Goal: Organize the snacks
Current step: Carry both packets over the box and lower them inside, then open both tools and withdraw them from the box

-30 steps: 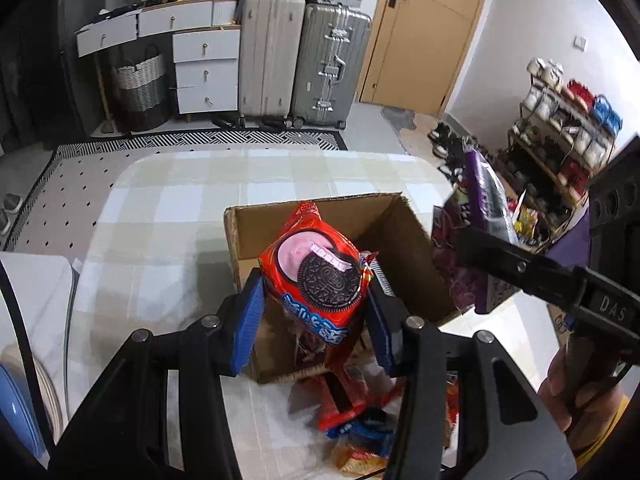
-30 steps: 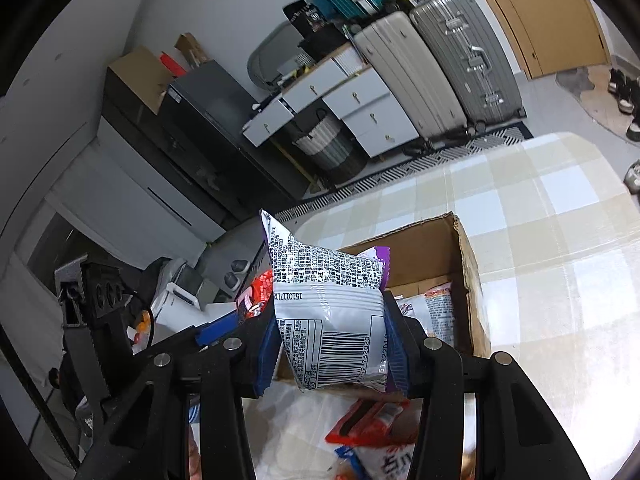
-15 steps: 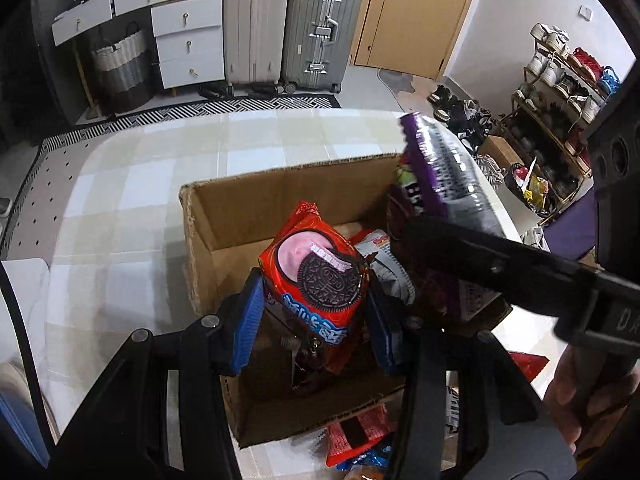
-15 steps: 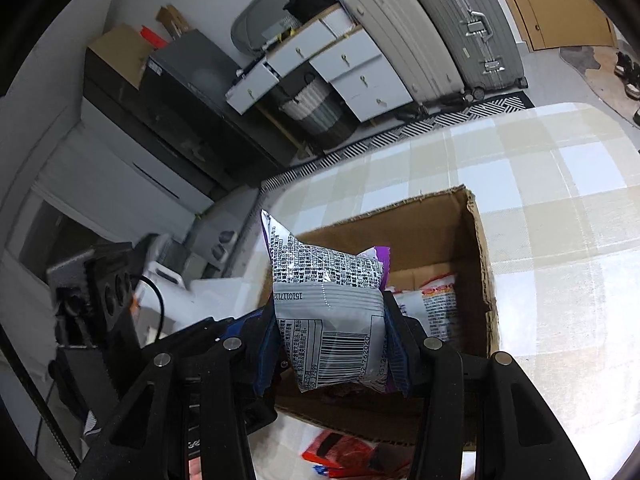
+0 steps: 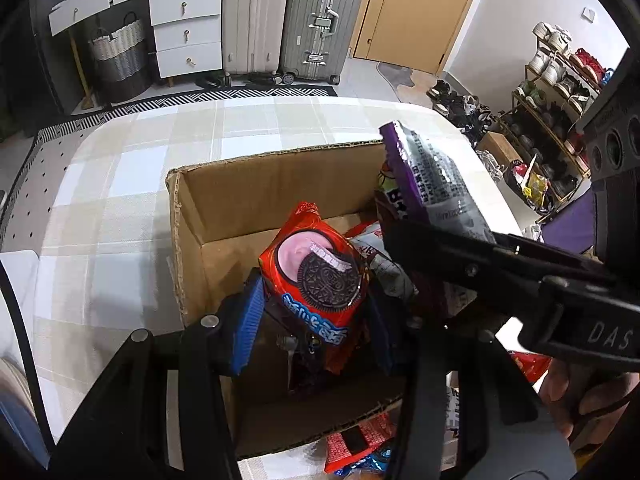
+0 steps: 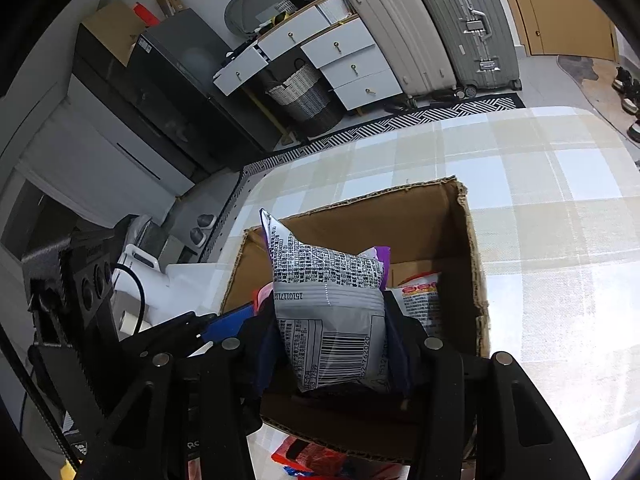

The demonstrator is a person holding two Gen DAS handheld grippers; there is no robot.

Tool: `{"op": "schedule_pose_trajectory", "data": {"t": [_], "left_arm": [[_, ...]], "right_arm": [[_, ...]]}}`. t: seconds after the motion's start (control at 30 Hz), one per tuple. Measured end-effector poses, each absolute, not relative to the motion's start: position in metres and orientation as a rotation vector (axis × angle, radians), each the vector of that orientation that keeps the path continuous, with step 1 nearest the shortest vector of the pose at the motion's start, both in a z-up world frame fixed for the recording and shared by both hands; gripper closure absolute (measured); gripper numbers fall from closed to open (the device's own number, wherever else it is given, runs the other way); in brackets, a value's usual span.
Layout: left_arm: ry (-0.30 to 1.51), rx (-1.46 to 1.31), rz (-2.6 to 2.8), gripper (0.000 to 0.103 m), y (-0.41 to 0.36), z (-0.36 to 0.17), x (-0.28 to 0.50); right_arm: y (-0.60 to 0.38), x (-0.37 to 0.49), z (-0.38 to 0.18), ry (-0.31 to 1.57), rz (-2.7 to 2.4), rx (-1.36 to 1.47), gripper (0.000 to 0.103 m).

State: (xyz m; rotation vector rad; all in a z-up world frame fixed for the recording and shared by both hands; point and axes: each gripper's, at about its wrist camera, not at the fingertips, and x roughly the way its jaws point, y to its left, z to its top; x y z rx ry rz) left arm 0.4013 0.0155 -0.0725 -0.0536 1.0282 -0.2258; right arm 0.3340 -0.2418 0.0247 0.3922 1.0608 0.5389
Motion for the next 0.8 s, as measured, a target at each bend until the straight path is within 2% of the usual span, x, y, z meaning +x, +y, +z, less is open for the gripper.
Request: {"op": "schedule_pose_trajectory", "data": {"t": [0.2, 0.33, 0.53, 0.6, 0.67, 0.8], "left_arm": [[1.034, -0.061, -0.227, 0.057, 0.02, -0.071, 0.397], [1.033, -0.091, -0.249, 0.05, 0.023, -0.069, 0.396], [1.025, -0.089, -0.248, 0.047, 0.023, -0.065, 0.391], [1.017, -0.082, -0.244, 0.04, 0.023, -0.061, 0.388], [1.003, -0.073, -0.247, 0.028, 0.021, -0.057, 0.384], [0.976, -0.052, -0.221, 0.024, 0.021, -0.045, 0.375]], "right_arm": [[-0.245, 0.333, 0.023, 1.065, 0.5, 0.38, 0.051], [-0.248, 0.331, 0.024, 1.063, 0.503, 0.389, 0.051], [-0.249, 0.329, 0.031, 1.049, 0.501, 0.39, 0.051], [-0.251, 0.328, 0.032, 1.047, 0.5, 0.394, 0.051], [-0.253, 0.327, 0.034, 1.045, 0.495, 0.396, 0.051], [-0.257, 0.323, 0.037, 1.04, 0.487, 0.4, 0.051]]}}
